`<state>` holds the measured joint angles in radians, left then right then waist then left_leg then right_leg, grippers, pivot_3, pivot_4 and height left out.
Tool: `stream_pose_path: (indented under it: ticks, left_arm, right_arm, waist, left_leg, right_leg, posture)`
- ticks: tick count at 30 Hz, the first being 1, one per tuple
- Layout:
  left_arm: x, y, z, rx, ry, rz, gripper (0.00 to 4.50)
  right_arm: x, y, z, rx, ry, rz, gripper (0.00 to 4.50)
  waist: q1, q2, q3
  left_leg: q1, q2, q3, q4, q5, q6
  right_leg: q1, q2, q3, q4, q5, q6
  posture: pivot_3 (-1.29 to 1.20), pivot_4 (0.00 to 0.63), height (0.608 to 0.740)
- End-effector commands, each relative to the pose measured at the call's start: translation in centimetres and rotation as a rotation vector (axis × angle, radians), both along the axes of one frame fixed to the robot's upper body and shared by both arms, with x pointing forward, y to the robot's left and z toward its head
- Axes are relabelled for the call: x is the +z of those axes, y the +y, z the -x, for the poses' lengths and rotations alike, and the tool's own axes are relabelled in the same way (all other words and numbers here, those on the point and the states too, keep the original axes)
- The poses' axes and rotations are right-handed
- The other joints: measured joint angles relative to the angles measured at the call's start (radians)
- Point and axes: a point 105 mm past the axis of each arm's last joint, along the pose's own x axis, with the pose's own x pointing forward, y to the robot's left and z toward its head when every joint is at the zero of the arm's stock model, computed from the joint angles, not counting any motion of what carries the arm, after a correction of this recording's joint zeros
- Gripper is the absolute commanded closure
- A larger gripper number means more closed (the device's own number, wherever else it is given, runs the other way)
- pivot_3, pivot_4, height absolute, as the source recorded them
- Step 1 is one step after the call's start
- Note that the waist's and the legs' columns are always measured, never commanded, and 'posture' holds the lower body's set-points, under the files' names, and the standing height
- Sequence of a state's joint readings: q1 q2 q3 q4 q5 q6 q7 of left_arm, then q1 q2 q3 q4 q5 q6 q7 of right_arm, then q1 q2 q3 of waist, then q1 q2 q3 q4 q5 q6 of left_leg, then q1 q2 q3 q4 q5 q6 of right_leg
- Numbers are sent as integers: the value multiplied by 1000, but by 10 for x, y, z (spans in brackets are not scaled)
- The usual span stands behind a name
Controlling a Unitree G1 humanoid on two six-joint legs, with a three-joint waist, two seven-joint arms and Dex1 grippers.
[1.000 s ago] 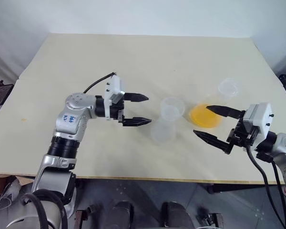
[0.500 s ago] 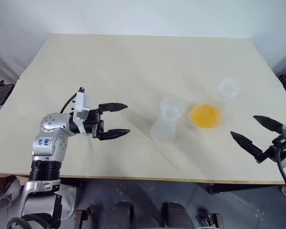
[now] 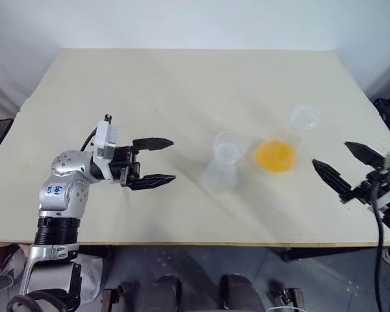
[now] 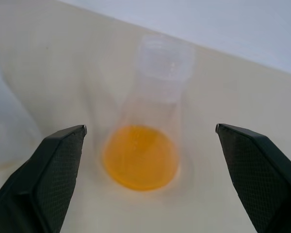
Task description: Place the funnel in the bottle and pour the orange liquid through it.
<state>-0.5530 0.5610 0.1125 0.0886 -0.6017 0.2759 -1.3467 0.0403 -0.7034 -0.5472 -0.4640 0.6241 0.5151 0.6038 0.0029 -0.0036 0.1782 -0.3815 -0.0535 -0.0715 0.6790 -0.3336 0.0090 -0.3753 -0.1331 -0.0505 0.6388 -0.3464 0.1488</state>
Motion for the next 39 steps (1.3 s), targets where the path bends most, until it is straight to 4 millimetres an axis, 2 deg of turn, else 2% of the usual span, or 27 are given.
stream_pose_path:
  ticks: [1, 4, 10, 15, 24, 29, 32, 36, 39]
  left_arm:
    - [11, 1, 6, -28, -41, 0, 8]
    - [13, 2, 7, -29, -42, -4, 8]
    - [14, 3, 11, -23, -36, -12, 8]
    - [17, 3, 13, -13, -40, -18, 8]
    - [18, 1, 12, 2, -48, -25, 8]
    - [19, 1, 12, 10, -52, -27, 8]
    - [19, 1, 11, 13, -53, -27, 0]
    - [19, 0, 10, 16, -54, -28, 0]
    - [18, -1, 10, 12, -51, -27, 0]
  right_arm:
    - [6, -2, -13, -3, -46, -1, 0]
    - [8, -1, -27, 8, -67, -18, 0]
    - [17, 11, -47, 69, -106, -61, 0]
    - [26, 23, -71, 112, -144, -100, 0]
    - [26, 30, -96, 121, -136, -137, 0]
    - [28, 29, -102, 111, -143, -156, 0]
    - [29, 29, -103, 106, -140, -177, 576]
    - [34, 28, -103, 100, -165, -206, 1926]
    - [33, 31, -98, 115, -161, -205, 2027]
  waist:
    - [-3, 0, 0]
    - [-5, 0, 0]
    - [-6, 0, 0]
    - [-7, 0, 0]
    - [-7, 0, 0]
    - [-9, 1, 0]
    - [-8, 1, 0]
    - [-9, 1, 0]
    - [-8, 1, 0]
  left_leg:
    - [0, -1, 0, 0, 0, 0]
    - [0, -1, 1, 1, 0, 0]
    - [0, 0, 0, 0, 0, 0]
    - [0, 0, 1, 1, 0, 0]
    - [0, 0, 0, 0, 0, 0]
    - [0, 0, 0, 0, 0, 0]
    - [0, 0, 0, 0, 0, 0]
    - [0, 0, 0, 0, 0, 0]
    - [0, 0, 0, 0, 0, 0]
  right_leg:
    - [0, -1, 0, 0, 0, 0]
    - [0, -1, 1, 0, 0, 0]
    - [0, 0, 0, 0, 0, 0]
    - [0, 0, 0, 0, 0, 0]
    - [-1, -1, 0, -1, 0, 0]
    - [-1, 0, 0, -1, 0, 0]
    - [-1, 0, 0, -1, 0, 0]
    - [-1, -1, 0, -1, 0, 0]
    - [-1, 0, 0, -1, 0, 0]
  posture:
    - [0, 150, 740]
    - [0, 150, 740]
    - [0, 150, 740]
    - [0, 150, 740]
    - [0, 150, 740]
    - [0, 150, 740]
    - [0, 150, 740]
    - [0, 150, 740]
    - [0, 150, 740]
